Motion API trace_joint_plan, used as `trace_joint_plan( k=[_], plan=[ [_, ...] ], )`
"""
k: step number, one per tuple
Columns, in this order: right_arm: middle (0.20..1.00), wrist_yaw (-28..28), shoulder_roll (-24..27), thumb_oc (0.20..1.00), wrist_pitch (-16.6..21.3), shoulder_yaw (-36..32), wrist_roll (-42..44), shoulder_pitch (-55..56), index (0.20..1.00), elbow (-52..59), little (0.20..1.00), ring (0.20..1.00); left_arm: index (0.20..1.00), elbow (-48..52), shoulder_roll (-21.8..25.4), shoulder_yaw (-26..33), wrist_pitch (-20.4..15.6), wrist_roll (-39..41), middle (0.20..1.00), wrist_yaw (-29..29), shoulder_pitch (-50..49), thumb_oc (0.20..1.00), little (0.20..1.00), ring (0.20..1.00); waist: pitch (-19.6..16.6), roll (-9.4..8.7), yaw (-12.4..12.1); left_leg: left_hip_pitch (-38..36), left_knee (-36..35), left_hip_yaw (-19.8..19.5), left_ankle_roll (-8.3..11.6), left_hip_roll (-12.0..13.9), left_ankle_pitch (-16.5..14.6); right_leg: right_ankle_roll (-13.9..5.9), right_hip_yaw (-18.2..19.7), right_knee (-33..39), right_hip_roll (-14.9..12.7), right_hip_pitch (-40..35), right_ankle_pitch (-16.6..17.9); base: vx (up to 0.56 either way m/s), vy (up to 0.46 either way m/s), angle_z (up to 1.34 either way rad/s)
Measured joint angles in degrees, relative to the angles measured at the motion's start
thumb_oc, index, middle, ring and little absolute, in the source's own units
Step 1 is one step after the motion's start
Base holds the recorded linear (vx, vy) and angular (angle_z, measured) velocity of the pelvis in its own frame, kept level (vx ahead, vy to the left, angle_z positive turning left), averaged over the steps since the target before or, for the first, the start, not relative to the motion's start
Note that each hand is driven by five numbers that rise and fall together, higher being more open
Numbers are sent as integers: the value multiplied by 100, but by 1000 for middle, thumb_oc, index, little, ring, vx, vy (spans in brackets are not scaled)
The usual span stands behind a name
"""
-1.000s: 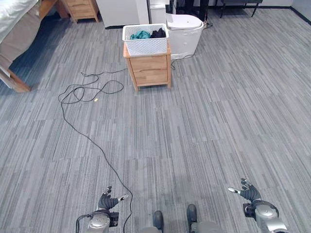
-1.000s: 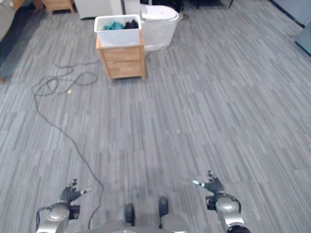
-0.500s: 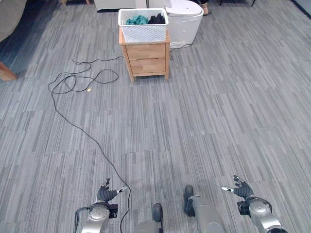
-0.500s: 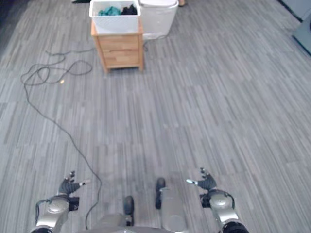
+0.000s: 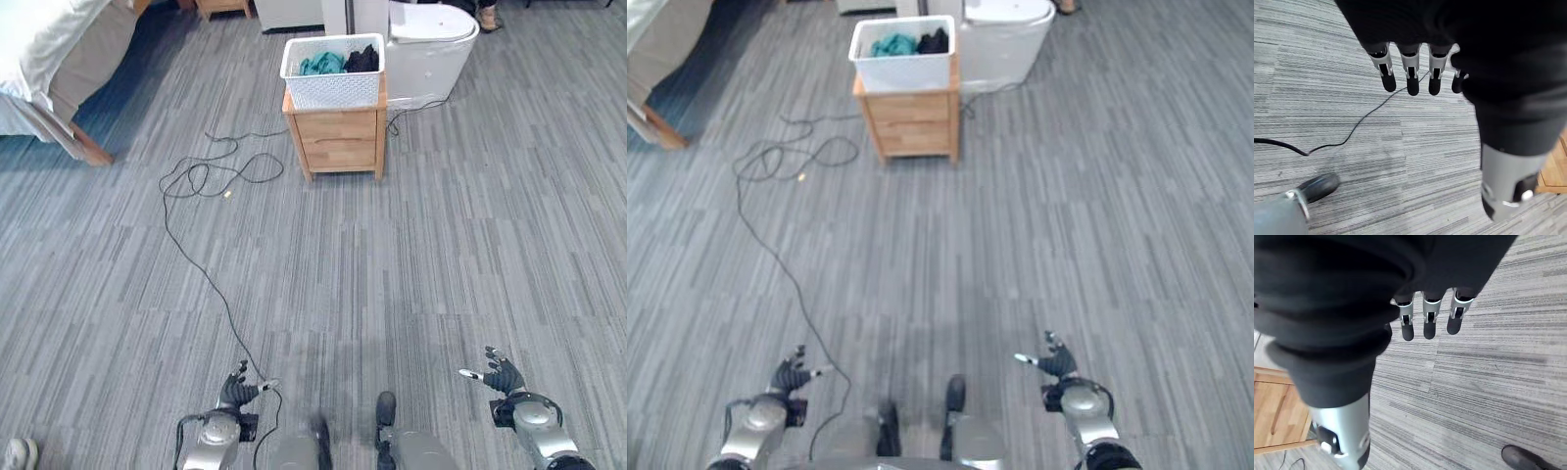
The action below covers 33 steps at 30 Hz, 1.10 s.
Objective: Grab the laundry basket,head to the washer,open it,put in the laundry and shut it.
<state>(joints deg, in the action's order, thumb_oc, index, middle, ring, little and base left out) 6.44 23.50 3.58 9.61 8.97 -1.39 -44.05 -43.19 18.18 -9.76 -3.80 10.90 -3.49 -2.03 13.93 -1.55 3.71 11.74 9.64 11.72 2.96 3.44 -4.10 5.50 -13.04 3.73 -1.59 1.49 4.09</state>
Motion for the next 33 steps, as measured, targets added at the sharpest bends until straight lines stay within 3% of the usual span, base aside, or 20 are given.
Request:
trace_joint_plan(
  k=[1, 3, 6, 7, 9, 11, 12, 13, 15, 16, 18, 20, 21, 23, 24, 27, 29, 30, 31, 33],
  plan=[
    [1000, 5, -3, 1000, 1, 1, 0, -2, 1000, 2, 1000, 1000, 1000, -6, 12, -1, 7, -1, 1000, 0, -21, 1000, 1000, 1000, 11, 9, -32, 186, -161, 15, 10, 96, 216, -21, 5, 17, 94, -85, -14, 305, 13, -40],
    [1000, 86, -12, 1000, 30, 101, -5, 13, 1000, -87, 1000, 1000, 1000, -83, 20, 1, 9, -41, 1000, -3, -58, 1000, 1000, 1000, 18, 15, -67, 517, -626, 14, 183, 214, 645, -166, 16, 121, 241, -327, -354, 305, 40, -21],
    [1000, 101, -89, 1000, -91, 211, -12, 103, 1000, -443, 1000, 1000, 1000, -220, 36, 65, 16, -54, 1000, -11, -4, 1000, 1000, 1000, 60, 74, -103, 729, -1467, 42, 96, 369, 980, -151, 90, 92, 465, -806, -732, 493, 116, -15],
    [1000, 99, -128, 1000, -95, 212, -13, 152, 1000, -490, 1000, 1000, 1000, -312, 36, 72, 53, -54, 1000, -12, -41, 1000, 1000, 1000, 61, 46, -126, 714, -1453, 83, 76, 343, 980, -152, 152, 83, 457, -1006, -768, 479, 187, -40],
    [1000, 94, -133, 1000, -91, 199, -24, 262, 1000, -471, 1000, 1000, 1000, -292, 48, 100, 57, -65, 1000, -14, -171, 1000, 1000, 1000, -23, 15, -233, 630, -1031, 327, -58, 339, 1047, -399, 344, 78, 294, -1495, -1185, 739, 308, -55],
    [1000, 87, -260, 1000, -106, 212, -132, 328, 1000, -482, 1000, 1000, 1000, -390, 74, 236, 69, -95, 1000, -14, -290, 1000, 1000, 1000, -134, -217, -224, 373, -653, 684, -299, 209, 1230, -676, 486, -198, -23, -1815, -1508, 369, 190, -40],
    [1000, 83, -320, 1000, -106, 223, -179, 315, 1000, -497, 1000, 1000, 1000, -471, 65, 251, 87, -95, 1000, -30, -256, 1000, 1000, 1000, -224, -256, -228, 299, -488, 673, -380, 120, 1181, -742, 479, -760, -163, -1625, -1554, 352, 196, -24],
    [1000, 86, -443, 1000, -74, 210, -211, 356, 1000, -510, 1000, 1000, 1000, -454, 133, 222, 90, -96, 1000, -24, -258, 1000, 1000, 1000, -456, -283, -218, 269, -456, 667, -743, 42, 1058, -802, 415, -1631, -334, -1228, -1551, 351, 196, -10],
    [1000, 76, -583, 1000, -86, 255, -212, 404, 1000, -327, 1000, 1000, 1000, -476, 329, 115, 96, -97, 1000, -30, -58, 1000, 1000, 1000, -497, -448, -208, 17, -496, 659, -776, -214, 922, -1033, 495, -3316, -709, -548, -1467, 375, 219, 15],
    [1000, 77, -659, 1000, -86, 263, -210, 415, 1000, -184, 1000, 1000, 1000, -468, 408, 68, 95, -97, 1000, -41, 174, 1000, 1000, 1000, -544, -526, -185, -172, -575, 610, -941, -367, 786, -1072, 639, -3967, -858, -106, -1464, 304, 177, 8],
    [1000, 77, -697, 1000, -66, 274, -210, 173, 1000, -57, 1000, 1000, 1000, -520, 481, -18, 106, -96, 1000, -94, 456, 1000, 1000, 1000, -467, -426, -176, -594, -911, 521, -957, -485, 681, -1027, 753, -4744, -865, 716, -1528, 270, 127, 15],
    [1000, 78, -687, 1000, -66, 321, -210, 46, 1000, 11, 1000, 1000, 1000, -485, 532, -92, 51, -97, 1000, -118, 557, 1000, 1000, 1000, -373, -326, -75, -805, -959, 486, -951, -538, 674, -1017, 810, -4650, -761, 1141, -1549, 366, 99, 27],
    [1000, 77, -598, 1000, -55, 436, -210, -101, 1000, 57, 1000, 1000, 1000, -460, 470, -93, 21, -95, 1000, -141, 574, 1000, 1000, 1000, -251, -162, -62, -1237, -1169, 527, -943, -503, 558, -1000, 446, -4062, -734, 1475, -1571, 308, 62, -5],
    [1000, 79, -576, 1000, -13, 451, -211, -197, 1000, 90, 1000, 1000, 1000, -452, 441, -101, 12, -95, 1000, -141, 511, 1000, 1000, 1000, -184, -70, -63, -1460, -1300, 575, -880, -516, 399, -1047, 195, -3395, -748, 1856, -1534, 302, -14, -2],
    [1000, 76, -582, 1000, -12, 459, -211, -236, 1000, 89, 1000, 1000, 1000, -467, 436, -104, 12, -95, 1000, -136, 505, 1000, 1000, 1000, -139, -134, 9, -1557, -1317, 598, -796, -573, 340, -1028, 74, -2832, -765, 2252, -1414, 423, -84, 35],
    [1000, 76, -584, 1000, -42, 444, -210, -205, 1000, 23, 1000, 1000, 1000, -638, 439, -94, 21, -94, 1000, -139, 452, 1000, 1000, 1000, -39, -227, 61, -1779, -1313, 612, -611, -616, 81, -1042, -141, -1605, -713, 2432, -1031, 275, -88, 33],
    [1000, 77, -576, 1000, -89, 414, -211, -128, 1000, 4, 1000, 1000, 1000, -650, 427, -99, 47, -95, 1000, -136, 289, 1000, 1000, 1000, -30, -266, 88, -2013, -1299, 532, -487, -611, -107, -1044, -226, -1360, -717, 2361, -787, 417, -182, 29],
    [1000, 76, -556, 1000, -89, 376, -212, -113, 1000, -82, 1000, 1000, 1000, -676, 408, -100, 52, -97, 1000, -136, 233, 1000, 1000, 1000, -28, -267, 86, -2195, -1257, 471, -342, -554, -361, -1015, -203, -1236, -675, 2189, -565, 459, -219, 26],
    [1000, 78, -534, 1000, -100, 348, -212, -145, 1000, -156, 1000, 1000, 1000, -672, 377, -111, 55, -99, 1000, -129, 222, 1000, 1000, 1000, 27, -171, 76, -2289, -1219, 371, -247, -449, -433, -1005, -159, -1360, -561, 2128, -335, 465, -232, 35],
    [1000, 76, -485, 1000, -105, 318, -214, -200, 1000, -160, 1000, 1000, 1000, -676, 306, -116, 53, -110, 1000, -119, 263, 1000, 1000, 1000, 82, -4, 126, -2280, -757, 129, -185, -207, -469, -970, 58, -1534, -311, 1942, -267, 274, -163, 44]
  ],
)
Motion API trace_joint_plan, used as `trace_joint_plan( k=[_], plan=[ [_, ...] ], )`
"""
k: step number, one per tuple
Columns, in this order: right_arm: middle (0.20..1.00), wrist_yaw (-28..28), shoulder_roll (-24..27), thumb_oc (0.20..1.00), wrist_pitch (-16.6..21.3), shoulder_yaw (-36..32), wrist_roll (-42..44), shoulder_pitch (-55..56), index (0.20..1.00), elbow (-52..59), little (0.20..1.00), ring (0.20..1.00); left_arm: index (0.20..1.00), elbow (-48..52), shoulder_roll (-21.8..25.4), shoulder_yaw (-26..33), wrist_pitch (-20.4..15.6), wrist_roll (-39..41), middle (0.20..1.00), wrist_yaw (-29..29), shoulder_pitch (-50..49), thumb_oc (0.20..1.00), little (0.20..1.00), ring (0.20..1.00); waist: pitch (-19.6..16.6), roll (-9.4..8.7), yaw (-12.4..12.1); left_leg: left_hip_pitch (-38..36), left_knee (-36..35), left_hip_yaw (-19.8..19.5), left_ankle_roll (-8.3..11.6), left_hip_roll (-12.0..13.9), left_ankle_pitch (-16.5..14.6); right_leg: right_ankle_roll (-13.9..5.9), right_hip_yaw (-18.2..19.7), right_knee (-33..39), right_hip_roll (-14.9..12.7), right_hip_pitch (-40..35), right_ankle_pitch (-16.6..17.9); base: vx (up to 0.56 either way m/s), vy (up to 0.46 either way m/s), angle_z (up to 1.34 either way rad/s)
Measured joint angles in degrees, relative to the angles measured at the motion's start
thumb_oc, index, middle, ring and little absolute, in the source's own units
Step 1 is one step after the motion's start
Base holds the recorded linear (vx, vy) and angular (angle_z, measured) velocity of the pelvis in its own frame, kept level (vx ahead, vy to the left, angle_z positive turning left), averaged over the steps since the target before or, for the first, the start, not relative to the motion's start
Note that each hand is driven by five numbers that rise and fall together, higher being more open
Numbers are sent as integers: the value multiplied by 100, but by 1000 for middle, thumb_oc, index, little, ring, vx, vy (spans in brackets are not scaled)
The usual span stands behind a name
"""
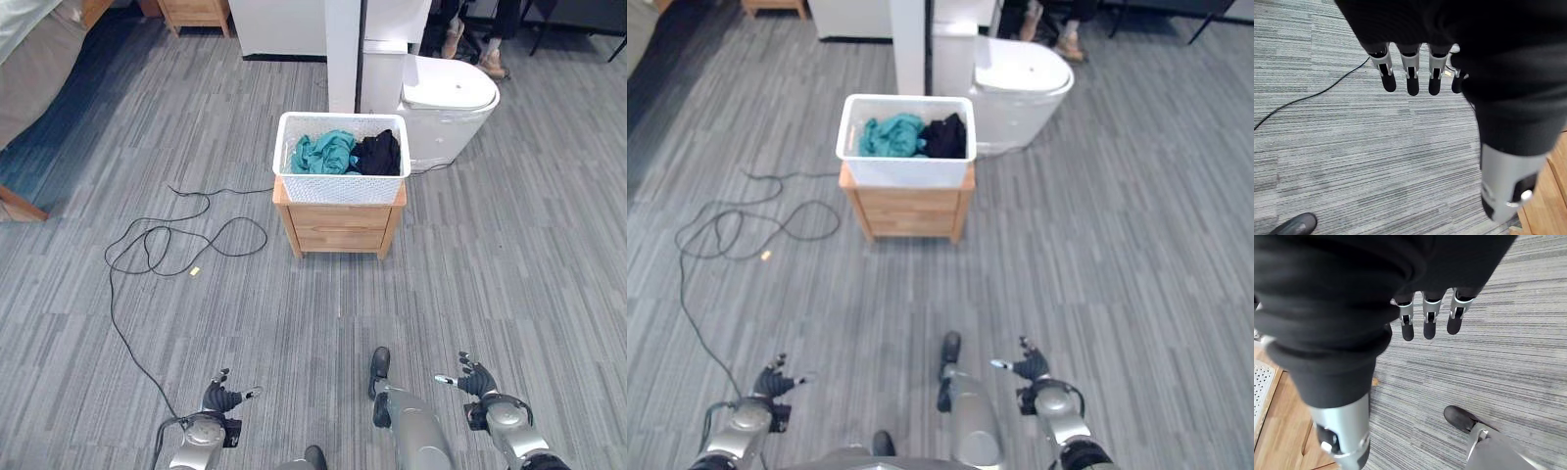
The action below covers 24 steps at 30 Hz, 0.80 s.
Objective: Grab the laundry basket,head to the washer,open it,put in the laundry and shut it.
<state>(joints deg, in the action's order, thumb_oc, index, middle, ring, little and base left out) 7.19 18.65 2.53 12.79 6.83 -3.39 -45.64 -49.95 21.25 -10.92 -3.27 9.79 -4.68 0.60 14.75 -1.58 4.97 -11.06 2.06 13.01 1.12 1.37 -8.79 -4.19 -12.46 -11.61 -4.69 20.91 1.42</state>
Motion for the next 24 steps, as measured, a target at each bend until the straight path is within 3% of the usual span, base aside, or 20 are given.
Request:
trace_joint_plan(
  k=[1, 2, 5, 6, 7, 10, 12, 13, 14, 16, 19, 20, 21, 22, 23, 24],
  plan=[
    [1000, -1, 84, 1000, -4, 0, 0, 25, 1000, -8, 1000, 1000, 1000, -1, -69, 5, -5, -5, 1000, -1, 24, 1000, 1000, 1000, -26, 66, -13, -16, 248, -18, 15, 114, 14, 17, -8, -35, 72, -148, 0, 204, -155, 36],
    [1000, 2, 169, 1000, 19, -47, -1, 78, 1000, -27, 1000, 1000, 1000, 4, -141, 20, -11, -24, 1000, -1, 24, 1000, 1000, 1000, -41, 100, -17, 21, 702, 6, 165, 218, 81, 282, -64, -19, 111, -346, 15, 283, -217, 22],
    [1000, 14, 443, 1000, 21, -173, 0, 141, 1000, 27, 1000, 1000, 1000, 71, -388, 5, -17, -124, 1000, 12, -81, 1000, 1000, 1000, -146, 164, -30, 584, 2002, -77, 493, 400, 137, 576, -150, 187, 156, -816, -90, 216, -155, 8],
    [1000, 15, 526, 1000, 25, -175, 2, 119, 1000, 35, 1000, 1000, 1000, 64, -429, 6, -23, -123, 1000, 20, -98, 1000, 1000, 1000, -157, 188, -18, 774, 2258, -102, 518, 424, 143, 655, -130, 257, 214, -913, -128, 328, -137, -8],
    [1000, 24, 579, 1000, 13, -236, 6, 78, 1000, -34, 1000, 1000, 1000, -48, -444, 9, -29, -123, 1000, 20, -51, 1000, 1000, 1000, -146, 170, -45, 1261, 2628, 46, 431, 485, 47, 896, -4, 638, 361, -1254, -55, 248, -85, -7],
    [1000, 17, 499, 1000, 17, -184, 8, 80, 1000, -27, 1000, 1000, 1000, -52, -411, 6, -4, -123, 1000, 19, -93, 1000, 1000, 1000, -145, 7, -55, 1697, 1461, 63, 359, 319, 117, 878, 58, 1069, 470, -1701, 151, 237, -29, -23],
    [1000, 22, 493, 1000, 19, -85, 6, 50, 1000, -13, 1000, 1000, 1000, -57, -378, 9, 0, -139, 1000, 20, -204, 1000, 1000, 1000, -150, -4, -66, 1962, 759, -90, 359, 302, 395, 783, 225, 1476, 602, -2036, 63, 263, 12, -35],
    [1000, 26, 494, 1000, 19, -72, 5, 46, 1000, -41, 1000, 1000, 1000, -57, -378, 12, -4, -135, 1000, 15, -200, 1000, 1000, 1000, -131, -29, -102, 2048, 366, -216, 381, 258, 616, 782, 339, 1600, 661, -2140, 74, 496, 57, -90],
    [1000, 33, 485, 1000, 14, 19, 4, -41, 1000, -217, 1000, 1000, 1000, -185, -377, 107, -6, -111, 1000, 3, -190, 1000, 1000, 1000, -85, 16, -254, 2410, -608, -899, 423, 212, 1296, 738, 608, 1616, 851, -2324, -24, 511, 81, -90],
    [1000, 51, 489, 1000, 9, 78, 1, -7, 1000, -275, 1000, 1000, 1000, -316, -373, 236, -4, -102, 1000, -12, -191, 1000, 1000, 1000, -59, 10, -256, 2646, -683, -1007, 381, 204, 1511, 710, 691, 1617, 919, -2614, -255, 316, 77, -51],
    [1000, 84, 497, 1000, 17, 105, -1, 93, 1000, -261, 1000, 1000, 1000, -400, -339, 291, -2, -100, 1000, -21, -263, 1000, 1000, 1000, -49, 7, -306, 2748, -234, -826, 191, 215, 1649, 938, 686, 1611, 943, -3082, -483, 380, 171, -41],
    [1000, 89, 499, 1000, 22, 101, -8, 117, 1000, -257, 1000, 1000, 1000, -407, -338, 296, -2, -102, 1000, -20, -285, 1000, 1000, 1000, -54, 1, -342, 2711, -74, -733, 160, 189, 1627, 893, 696, 1610, 899, -3190, -617, 293, 159, -32],
    [1000, 87, 483, 1000, 18, 88, -24, 206, 1000, -300, 1000, 1000, 1000, -536, -343, 293, 4, -118, 1000, -17, -252, 1000, 1000, 1000, -80, -46, -301, 2606, 189, -555, 0, 60, 1528, 740, 704, 1545, 772, -3344, -810, 178, 140, -22],
    [1000, 82, 509, 1000, 14, 90, -26, 286, 1000, -308, 1000, 1000, 1000, -579, -352, 278, 2, -121, 1000, -20, -318, 1000, 1000, 1000, -146, 66, -312, 2364, 96, -560, -205, 33, 1665, 575, 657, 1229, 788, -3350, -1046, 148, 131, 0],
    [1000, 101, 418, 1000, 4, 60, -26, 319, 1000, -327, 1000, 1000, 1000, -598, -276, 253, 3, -123, 1000, -23, -250, 1000, 1000, 1000, -140, -45, -277, 2271, -6, -515, -384, -98, 1814, 465, 610, 883, 634, -3242, -1238, 250, 258, 0],
    [1000, 95, 367, 1000, 1, 54, -35, 324, 1000, -298, 1000, 1000, 1000, -528, -230, 247, -2, -124, 1000, -33, -212, 1000, 1000, 1000, -139, -92, -250, 2183, -84, -492, -475, -148, 1761, 385, 600, 600, 544, -3118, -1285, 161, 185, -5]
  ],
)
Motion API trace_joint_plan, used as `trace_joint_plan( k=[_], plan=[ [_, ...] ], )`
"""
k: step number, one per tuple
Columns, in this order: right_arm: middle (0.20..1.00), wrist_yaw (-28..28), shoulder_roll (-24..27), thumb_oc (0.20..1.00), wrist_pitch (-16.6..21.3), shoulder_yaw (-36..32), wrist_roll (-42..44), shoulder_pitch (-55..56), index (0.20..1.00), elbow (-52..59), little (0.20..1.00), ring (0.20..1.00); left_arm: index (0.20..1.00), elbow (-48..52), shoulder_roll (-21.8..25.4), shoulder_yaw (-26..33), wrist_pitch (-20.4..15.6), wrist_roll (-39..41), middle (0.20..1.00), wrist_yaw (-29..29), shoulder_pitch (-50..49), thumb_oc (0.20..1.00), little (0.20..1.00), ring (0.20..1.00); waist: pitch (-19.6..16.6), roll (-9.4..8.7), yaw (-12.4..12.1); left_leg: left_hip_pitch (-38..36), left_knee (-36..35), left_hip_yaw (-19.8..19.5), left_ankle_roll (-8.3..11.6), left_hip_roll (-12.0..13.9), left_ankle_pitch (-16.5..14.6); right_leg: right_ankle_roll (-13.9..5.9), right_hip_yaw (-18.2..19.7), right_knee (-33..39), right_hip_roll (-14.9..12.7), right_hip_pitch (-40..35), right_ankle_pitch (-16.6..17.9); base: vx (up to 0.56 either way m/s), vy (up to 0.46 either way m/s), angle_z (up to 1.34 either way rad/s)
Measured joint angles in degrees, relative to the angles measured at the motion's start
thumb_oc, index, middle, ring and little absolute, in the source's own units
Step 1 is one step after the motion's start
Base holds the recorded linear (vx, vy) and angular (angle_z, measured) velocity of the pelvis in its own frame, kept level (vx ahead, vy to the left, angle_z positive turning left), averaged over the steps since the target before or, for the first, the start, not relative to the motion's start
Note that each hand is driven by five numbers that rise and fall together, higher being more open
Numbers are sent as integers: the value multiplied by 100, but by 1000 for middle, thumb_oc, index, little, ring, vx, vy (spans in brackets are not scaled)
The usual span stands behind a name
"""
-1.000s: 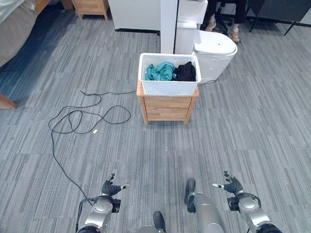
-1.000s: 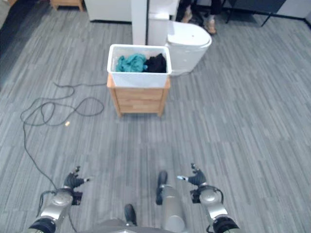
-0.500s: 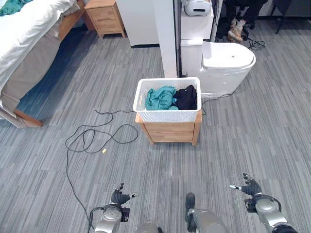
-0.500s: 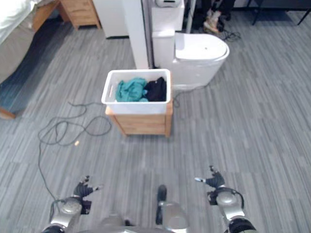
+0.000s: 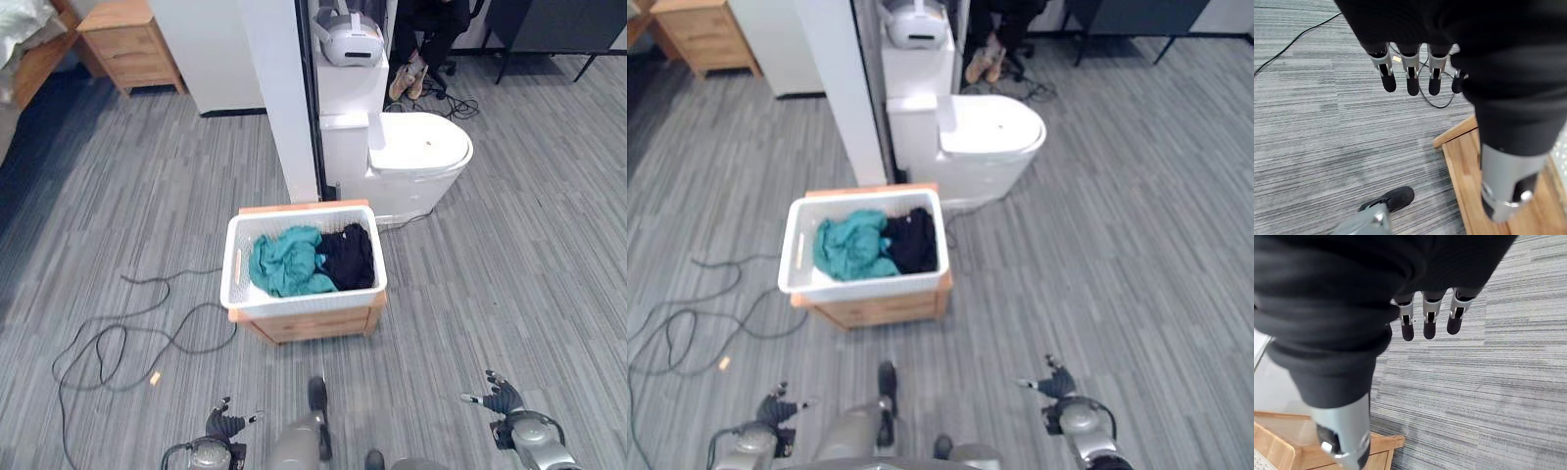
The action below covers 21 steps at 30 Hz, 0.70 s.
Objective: Grab the laundry basket,head to the washer,open it,put in the laundry and shut it.
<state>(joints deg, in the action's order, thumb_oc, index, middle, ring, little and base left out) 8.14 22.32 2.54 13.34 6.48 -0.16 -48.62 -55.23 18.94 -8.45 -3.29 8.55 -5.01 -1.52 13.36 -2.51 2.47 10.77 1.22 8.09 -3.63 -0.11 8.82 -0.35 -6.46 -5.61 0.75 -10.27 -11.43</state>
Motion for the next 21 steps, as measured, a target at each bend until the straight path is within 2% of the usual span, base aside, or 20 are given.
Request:
trace_joint_plan(
  k=[1, 2, 3, 5, 6, 9, 11, 12, 14, 16, 21],
  plan=[
    [1000, 0, -93, 1000, 2, 2, -12, 2, 1000, 54, 1000, 1000, 1000, 38, 62, -10, 0, -8, 1000, 2, 46, 1000, 1000, 1000, -12, -49, -3, -92, -77, 77, -118, -68, -91, -102, 27, -450, -107, 187, -61, 135, 181, -29],
    [1000, -14, -146, 1000, -3, 9, -33, -80, 1000, 146, 1000, 1000, 1000, 19, 96, -43, 19, -12, 1000, -2, 112, 1000, 1000, 1000, 1, -43, -14, -186, -131, 149, -174, -60, -136, -208, 58, -1195, -211, 537, -252, 90, 126, -62],
    [1000, -36, -168, 1000, 42, 6, -118, -113, 1000, 509, 1000, 1000, 1000, 110, 162, -80, 10, -21, 1000, -8, 242, 1000, 1000, 1000, 6, -39, -58, -320, -163, 236, -291, -149, -246, -329, 51, -2253, -512, 1155, -370, 91, 124, -63],
    [1000, -45, -176, 1000, 41, 35, -150, -228, 1000, 731, 1000, 1000, 1000, 201, 236, -79, 2, -19, 1000, -48, 405, 1000, 1000, 1000, 35, -13, -63, -484, -265, 284, -332, -213, -354, -365, 12, -2744, -720, 1669, -415, 105, 46, -43],
    [1000, -52, -177, 1000, 52, 63, -151, -344, 1000, 783, 1000, 1000, 1000, 269, 275, -72, -14, -13, 1000, -102, 522, 1000, 1000, 1000, 63, 9, -43, -616, -337, 337, -323, -254, -359, -364, 21, -2765, -813, 2011, -415, 115, -5, -18],
    [1000, -46, -155, 1000, 46, 110, -176, -460, 1000, 756, 1000, 1000, 1000, 294, 361, -58, -70, -4, 1000, -145, 596, 1000, 1000, 1000, 72, 3, -53, -825, -388, 350, -136, -266, -483, -381, -153, -2084, -850, 2350, -399, 83, -55, 0],
    [1000, -35, -122, 1000, 13, 98, -197, -423, 1000, 857, 1000, 1000, 1000, 442, 408, 28, -58, 16, 1000, -174, 497, 1000, 1000, 1000, 68, -38, -25, -907, -381, 275, -40, -309, -555, -469, -213, -1522, -840, 2406, -295, 102, -97, 41],
    [1000, -35, -111, 1000, 14, 96, -198, -406, 1000, 946, 1000, 1000, 1000, 581, 414, 76, -56, 16, 1000, -192, 377, 1000, 1000, 1000, 66, -41, -11, -920, -368, 218, 11, -304, -597, -461, -194, -1391, -806, 2379, -134, 97, -90, 29],
    [1000, -32, -94, 1000, 11, 47, -197, -416, 1000, 1121, 1000, 1000, 1000, 790, 421, 168, -46, 14, 1000, -204, 147, 1000, 1000, 1000, 63, -44, -123, -955, -344, 223, 95, -237, -653, -319, -150, -1094, -694, 2231, 225, 80, -82, 0],
    [1000, 48, -35, 1000, 26, 41, -197, -477, 1000, 1531, 1000, 1000, 1000, 975, 428, 321, -44, 15, 1000, -258, -155, 1000, 1000, 1000, 46, 8, -143, -994, -322, 194, 187, -66, -711, -147, -317, -554, -517, 1944, 802, 57, -78, -5],
    [1000, 174, 64, 1000, -8, 277, -188, -1070, 1000, 1532, 1000, 1000, 1000, 905, 416, 314, -40, 13, 1000, -565, 484, 1000, 1000, 1000, -8, 300, -145, -866, -311, 67, 276, 175, -678, 92, -562, 313, -204, 1585, 1265, 33, -15, 10]
  ],
)
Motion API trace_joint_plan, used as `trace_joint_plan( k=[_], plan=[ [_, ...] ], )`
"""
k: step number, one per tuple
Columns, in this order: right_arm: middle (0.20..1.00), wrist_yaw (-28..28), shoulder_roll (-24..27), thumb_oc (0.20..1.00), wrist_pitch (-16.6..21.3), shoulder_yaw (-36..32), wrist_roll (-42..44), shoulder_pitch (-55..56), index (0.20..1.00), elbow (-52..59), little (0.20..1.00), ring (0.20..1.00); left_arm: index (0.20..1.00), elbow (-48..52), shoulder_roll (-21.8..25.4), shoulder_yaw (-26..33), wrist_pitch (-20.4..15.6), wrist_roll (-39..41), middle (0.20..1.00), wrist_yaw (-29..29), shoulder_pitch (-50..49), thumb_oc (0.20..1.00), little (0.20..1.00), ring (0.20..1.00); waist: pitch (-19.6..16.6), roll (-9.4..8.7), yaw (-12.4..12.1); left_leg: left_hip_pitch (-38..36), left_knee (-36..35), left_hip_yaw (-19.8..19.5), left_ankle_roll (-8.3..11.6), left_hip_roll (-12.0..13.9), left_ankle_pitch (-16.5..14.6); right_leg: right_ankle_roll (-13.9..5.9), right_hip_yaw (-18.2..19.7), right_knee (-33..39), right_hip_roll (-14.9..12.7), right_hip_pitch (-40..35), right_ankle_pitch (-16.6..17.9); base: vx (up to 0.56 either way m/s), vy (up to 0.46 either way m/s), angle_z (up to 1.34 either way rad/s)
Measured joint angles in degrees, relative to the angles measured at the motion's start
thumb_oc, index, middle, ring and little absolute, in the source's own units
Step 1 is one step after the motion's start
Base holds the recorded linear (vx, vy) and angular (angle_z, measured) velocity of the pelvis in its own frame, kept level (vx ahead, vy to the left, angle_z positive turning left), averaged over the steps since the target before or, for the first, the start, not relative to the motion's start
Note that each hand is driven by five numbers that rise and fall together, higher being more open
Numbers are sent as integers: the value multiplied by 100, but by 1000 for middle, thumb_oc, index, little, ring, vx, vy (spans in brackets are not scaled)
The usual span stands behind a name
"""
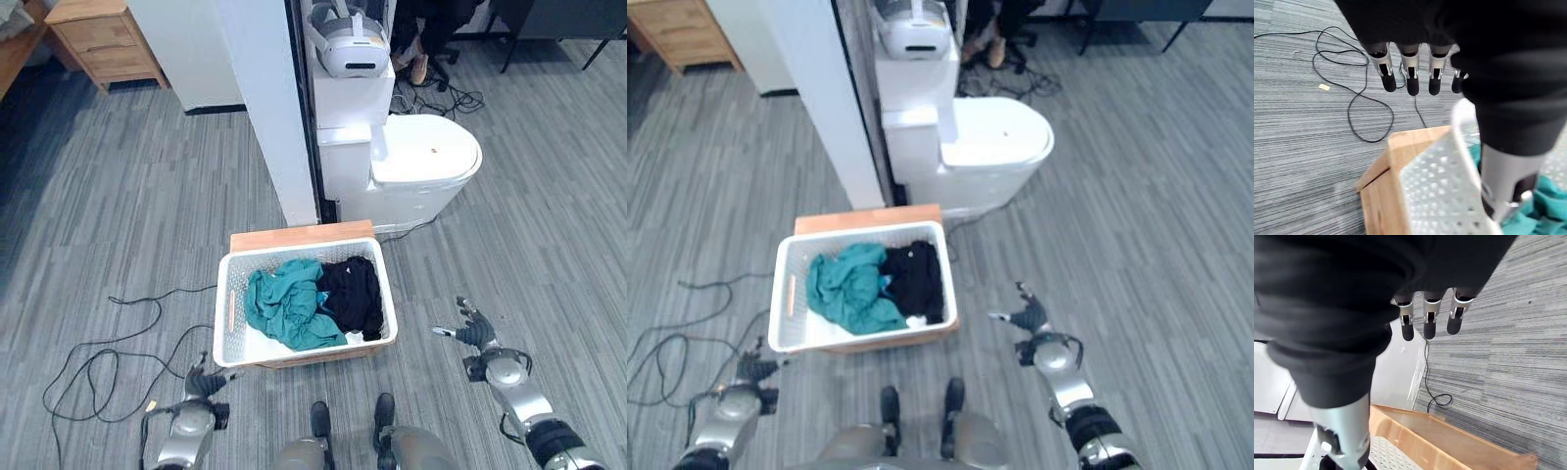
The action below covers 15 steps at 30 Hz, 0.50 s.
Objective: Grab the laundry basket,head to the washer,open it,put in the laundry and shut it.
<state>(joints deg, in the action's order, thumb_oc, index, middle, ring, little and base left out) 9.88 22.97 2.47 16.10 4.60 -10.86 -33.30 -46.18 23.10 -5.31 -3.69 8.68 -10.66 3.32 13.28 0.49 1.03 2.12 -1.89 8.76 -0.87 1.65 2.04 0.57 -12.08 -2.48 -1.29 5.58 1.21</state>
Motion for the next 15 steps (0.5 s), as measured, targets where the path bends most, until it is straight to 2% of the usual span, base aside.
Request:
trace_joint_plan(
  k=[3, 5, 7, 9, 13, 14, 15],
  plan=[
    [1000, 11, -36, 1000, -17, 499, 89, -616, 1000, -423, 1000, 1000, 1000, -498, 15, -172, -4, -2, 1000, -215, 815, 1000, 1000, 1000, 0, 168, 7, 81, -17, 0, 0, 28, 0, 10, -3, 324, 69, -62, 138, -38, 45, 3],
    [1000, 21, -176, 1000, -17, 793, 279, -896, 1000, -602, 1000, 1000, 1000, -708, 48, -398, 3, -2, 1000, -306, 1059, 1000, 1000, 1000, 16, 196, 10, 216, 6, 6, 0, 27, 0, -19, 15, 372, 73, 49, 171, -155, 62, -4],
    [1000, 23, -188, 1000, -11, 979, 329, -1264, 1000, -660, 1000, 1000, 1000, -959, 158, -648, 5, -2, 1000, -330, 1397, 1000, 1000, 1000, 68, 201, 0, 599, 118, 28, 1, 32, 1, -32, 87, 226, 67, 470, 183, -109, 54, -12],
    [1000, 67, -192, 1000, -21, 1171, 425, -1897, 1000, -898, 1000, 1000, 1000, -1229, 281, -770, 14, 2, 1000, -399, 1832, 1000, 1000, 1000, 329, 211, -59, 961, 235, 121, 1, 43, 12, 8, 169, 63, 55, 898, 258, -47, 69, -23],
    [1000, 183, -394, 1000, -14, 1332, 525, -2208, 1000, -1239, 1000, 1000, 1000, -1413, 278, -842, 36, 15, 1000, -511, 2072, 1000, 1000, 1000, 541, 191, -114, 978, 229, 158, 3, 33, 15, 37, 198, 58, 42, 930, 280, 2, 27, -6],
    [680, 186, -559, 680, 68, 1436, 556, -2443, 680, -1502, 680, 680, 768, -1646, 233, -912, -3, 26, 768, -677, 2156, 768, 768, 768, 699, 175, -122, 999, 226, 153, 4, 30, 14, 38, 197, 64, 41, 944, 280, 11, 23, 5],
    [200, 189, -612, 200, 87, 1472, 553, -2550, 200, -1551, 200, 200, 200, -1766, 241, -911, 38, 24, 200, -643, 2184, 200, 200, 200, 760, 167, -120, 1049, 221, 144, 4, 30, 14, 39, 192, 63, 44, 987, 281, 9, 0, 5]
  ],
)
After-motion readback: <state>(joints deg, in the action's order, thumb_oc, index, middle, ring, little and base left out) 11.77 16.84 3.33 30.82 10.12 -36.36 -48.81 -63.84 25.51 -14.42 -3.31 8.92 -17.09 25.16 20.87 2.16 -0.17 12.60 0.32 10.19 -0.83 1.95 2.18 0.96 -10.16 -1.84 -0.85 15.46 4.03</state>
